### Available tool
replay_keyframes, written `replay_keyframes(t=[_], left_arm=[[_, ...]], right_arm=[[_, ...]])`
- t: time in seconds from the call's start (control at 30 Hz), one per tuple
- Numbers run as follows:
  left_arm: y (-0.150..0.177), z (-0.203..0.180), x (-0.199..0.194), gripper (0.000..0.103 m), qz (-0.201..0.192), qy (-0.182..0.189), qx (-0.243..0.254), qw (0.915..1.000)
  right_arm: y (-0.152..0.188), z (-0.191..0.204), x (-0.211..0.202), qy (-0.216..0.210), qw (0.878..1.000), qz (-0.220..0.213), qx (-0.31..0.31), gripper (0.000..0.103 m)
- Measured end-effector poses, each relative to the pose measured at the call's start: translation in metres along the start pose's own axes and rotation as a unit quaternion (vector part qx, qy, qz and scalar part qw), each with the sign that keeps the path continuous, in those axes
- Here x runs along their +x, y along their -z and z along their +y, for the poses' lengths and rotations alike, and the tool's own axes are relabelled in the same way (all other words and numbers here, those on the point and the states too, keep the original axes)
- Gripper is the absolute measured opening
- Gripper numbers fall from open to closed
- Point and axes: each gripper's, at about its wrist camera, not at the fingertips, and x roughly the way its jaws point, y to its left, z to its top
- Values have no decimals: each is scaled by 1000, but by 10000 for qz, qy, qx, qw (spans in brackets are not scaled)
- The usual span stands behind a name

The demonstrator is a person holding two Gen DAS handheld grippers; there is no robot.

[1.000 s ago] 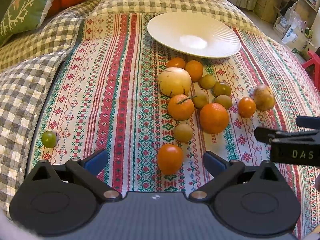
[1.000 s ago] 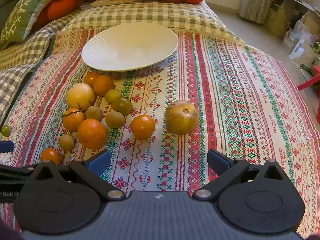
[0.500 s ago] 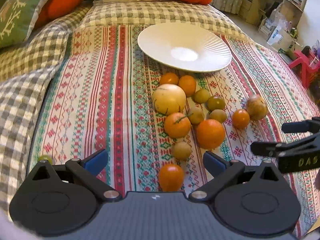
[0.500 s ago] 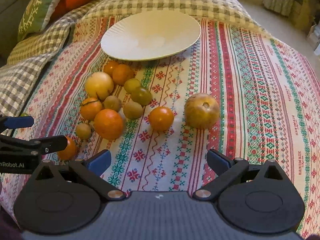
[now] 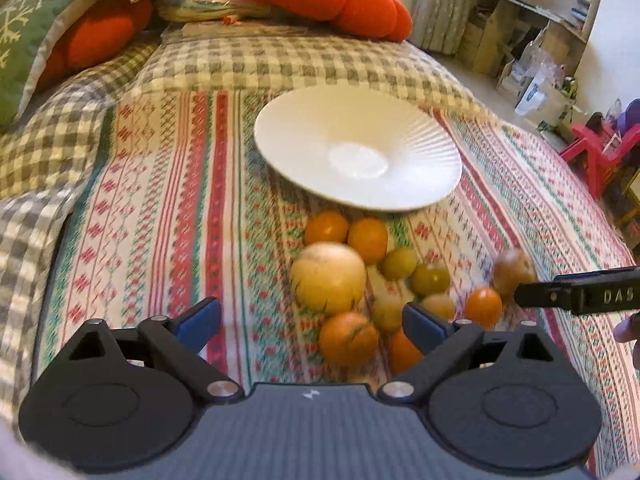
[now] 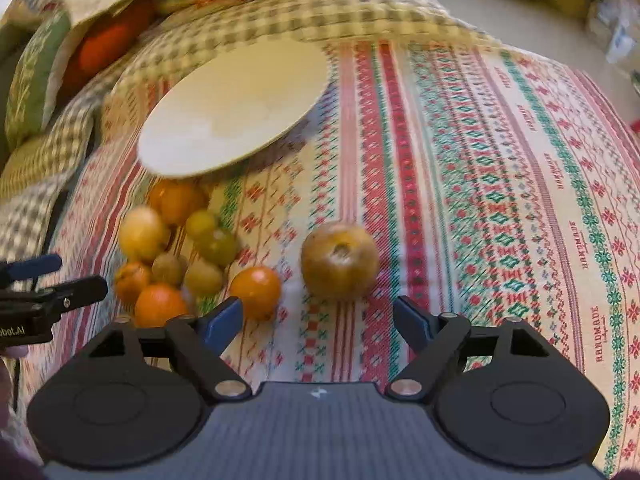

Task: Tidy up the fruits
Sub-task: 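Grasp the large pale yellow fruit with the left gripper while the right gripper grasps the brown round fruit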

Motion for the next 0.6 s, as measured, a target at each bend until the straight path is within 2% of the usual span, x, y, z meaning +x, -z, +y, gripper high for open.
replay_keyframes(t=[0.17, 0.3, 0.43, 0.6], left_arm=[[-2, 2, 9, 75, -201, 264, -277, 9991], [0, 3, 17, 69, -253, 432, -399, 9979], [2, 1, 26, 65, -176, 274, -226, 9992], [5, 10, 37, 58, -108, 315, -411, 9986]], right_arm=[[-8, -23, 6, -156, 9972, -120, 718, 73], [-8, -34, 11, -484, 9905, -47, 1283, 68], [-7, -33, 13, -618, 9877, -21, 1436, 68], [-8, -32, 23, -528, 9886, 51, 1408, 68]])
